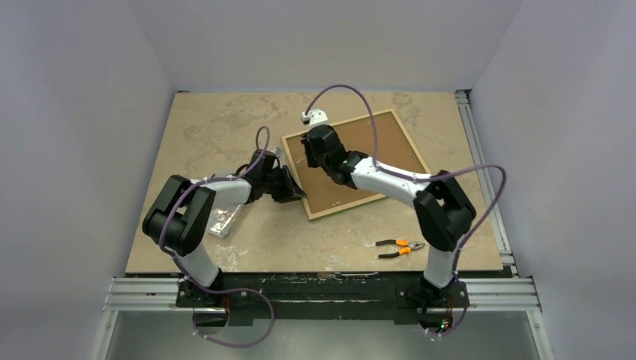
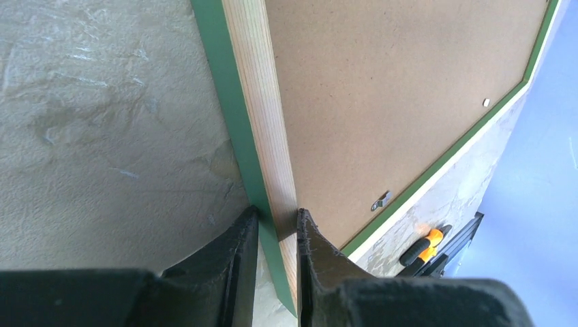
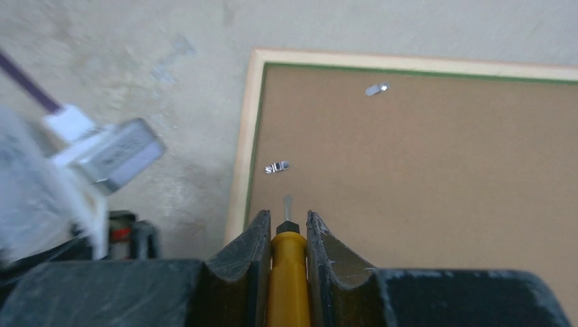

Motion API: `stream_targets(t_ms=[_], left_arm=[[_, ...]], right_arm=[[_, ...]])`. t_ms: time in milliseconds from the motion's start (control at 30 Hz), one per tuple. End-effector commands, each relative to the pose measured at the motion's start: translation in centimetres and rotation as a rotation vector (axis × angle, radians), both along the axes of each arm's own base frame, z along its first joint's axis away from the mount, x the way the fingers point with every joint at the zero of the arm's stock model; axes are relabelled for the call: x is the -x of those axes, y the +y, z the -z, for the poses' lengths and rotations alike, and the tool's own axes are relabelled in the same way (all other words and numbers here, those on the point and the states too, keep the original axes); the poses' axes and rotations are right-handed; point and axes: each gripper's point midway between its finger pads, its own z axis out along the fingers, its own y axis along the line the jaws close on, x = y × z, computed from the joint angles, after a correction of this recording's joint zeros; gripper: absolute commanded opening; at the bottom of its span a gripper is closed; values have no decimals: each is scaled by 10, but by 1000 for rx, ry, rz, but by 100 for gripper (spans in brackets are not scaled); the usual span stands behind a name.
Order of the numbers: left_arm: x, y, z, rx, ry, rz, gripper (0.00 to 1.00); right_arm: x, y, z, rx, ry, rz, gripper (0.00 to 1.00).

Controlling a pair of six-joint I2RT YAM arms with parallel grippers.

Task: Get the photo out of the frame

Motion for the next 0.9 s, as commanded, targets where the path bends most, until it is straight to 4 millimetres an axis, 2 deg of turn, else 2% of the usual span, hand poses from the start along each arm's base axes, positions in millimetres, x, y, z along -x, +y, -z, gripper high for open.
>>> stream_targets(t_ms=[0, 67, 100, 167, 200, 333, 400, 467, 633, 733, 867], left_arm=[[12, 6, 24, -50, 117, -24, 0], [9, 2, 16, -28, 108, -30, 5], [13, 4, 15, -34, 132, -37, 15], [13, 3, 7, -22, 128, -34, 32], [12, 2, 1, -17, 118, -29, 37], [9, 3, -28, -12, 65, -17, 46], [7, 5, -47, -14, 29, -6, 48], [4, 7, -70, -8, -18, 3, 51], [-3, 18, -137, -3, -153, 32, 57], [-8, 20, -186, 3, -250, 79, 58], [-9, 23, -231, -25, -375, 140, 58]], right_arm=[[14, -31, -97, -166, -125, 49, 0], [25, -53, -99, -195, -110, 66, 0], [35, -67, -88, -204, -79, 79, 0], [52, -89, -77, -237, -42, 96, 0], [64, -103, -67, -244, -8, 108, 0], [115, -134, -38, -289, 95, 101, 0], [143, -142, -32, -332, 139, 77, 0], [170, -140, -27, -399, 189, 13, 0], [231, -109, -16, -553, 369, -265, 0], [248, -89, -14, -654, 482, -352, 0], [249, -62, -15, -786, 553, -381, 0]])
